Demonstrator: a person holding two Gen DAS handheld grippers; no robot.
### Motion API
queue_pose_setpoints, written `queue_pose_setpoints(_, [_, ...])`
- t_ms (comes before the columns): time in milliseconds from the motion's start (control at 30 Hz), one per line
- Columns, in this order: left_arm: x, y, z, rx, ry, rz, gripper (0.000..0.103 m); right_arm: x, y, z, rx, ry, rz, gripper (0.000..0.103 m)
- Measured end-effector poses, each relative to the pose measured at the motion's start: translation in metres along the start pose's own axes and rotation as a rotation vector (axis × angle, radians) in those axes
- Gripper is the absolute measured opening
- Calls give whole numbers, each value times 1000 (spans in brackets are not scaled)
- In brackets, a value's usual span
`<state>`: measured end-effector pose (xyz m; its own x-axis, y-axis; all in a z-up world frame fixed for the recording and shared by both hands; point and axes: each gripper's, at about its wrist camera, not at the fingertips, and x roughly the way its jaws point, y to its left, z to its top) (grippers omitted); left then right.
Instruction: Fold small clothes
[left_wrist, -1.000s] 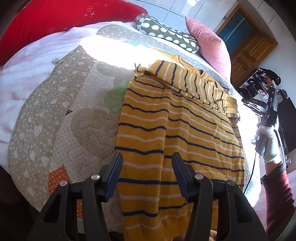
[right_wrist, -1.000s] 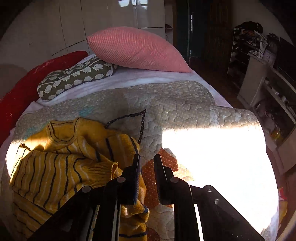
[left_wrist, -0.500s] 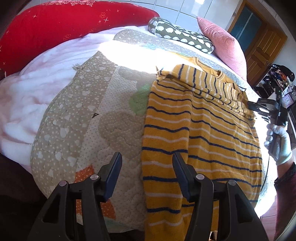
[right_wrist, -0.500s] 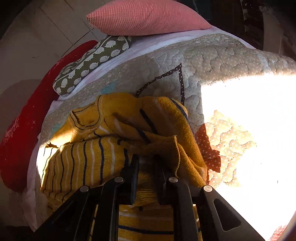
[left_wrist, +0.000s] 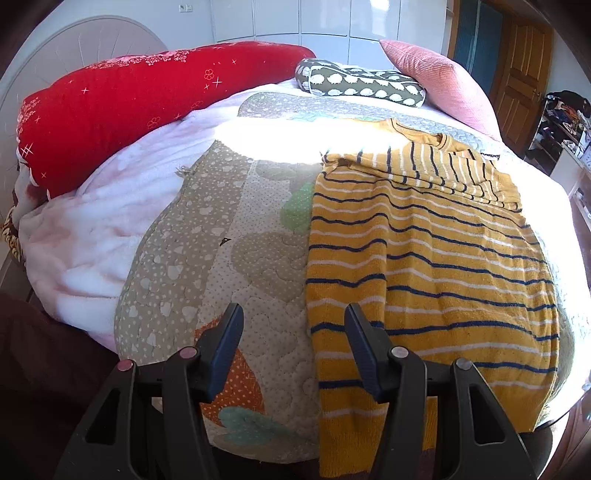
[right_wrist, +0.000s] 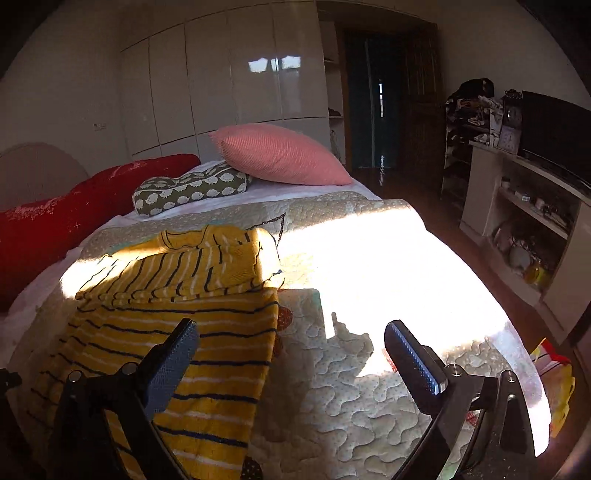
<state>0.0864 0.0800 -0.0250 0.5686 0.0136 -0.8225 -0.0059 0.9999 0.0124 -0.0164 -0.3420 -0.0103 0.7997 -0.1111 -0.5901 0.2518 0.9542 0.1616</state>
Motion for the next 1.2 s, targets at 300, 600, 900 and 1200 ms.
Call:
queue_pose_setpoints(300, [7,11,-15,-61,76,-74,62,0,-3,-66,121,285,200,83])
queue_pose_setpoints(600, [36,23,-51,-178,174,-223,67,-4,22,-115,7,416,297,83])
queue_pose_setpoints(900, [38,-2,-69,-188,257,-346,34,-2,55,-129,-135,431,223,63])
queue_pose_setpoints(1200, [12,29,-40,-295,227,-483,8,-8,28,-97,134,470,513,14])
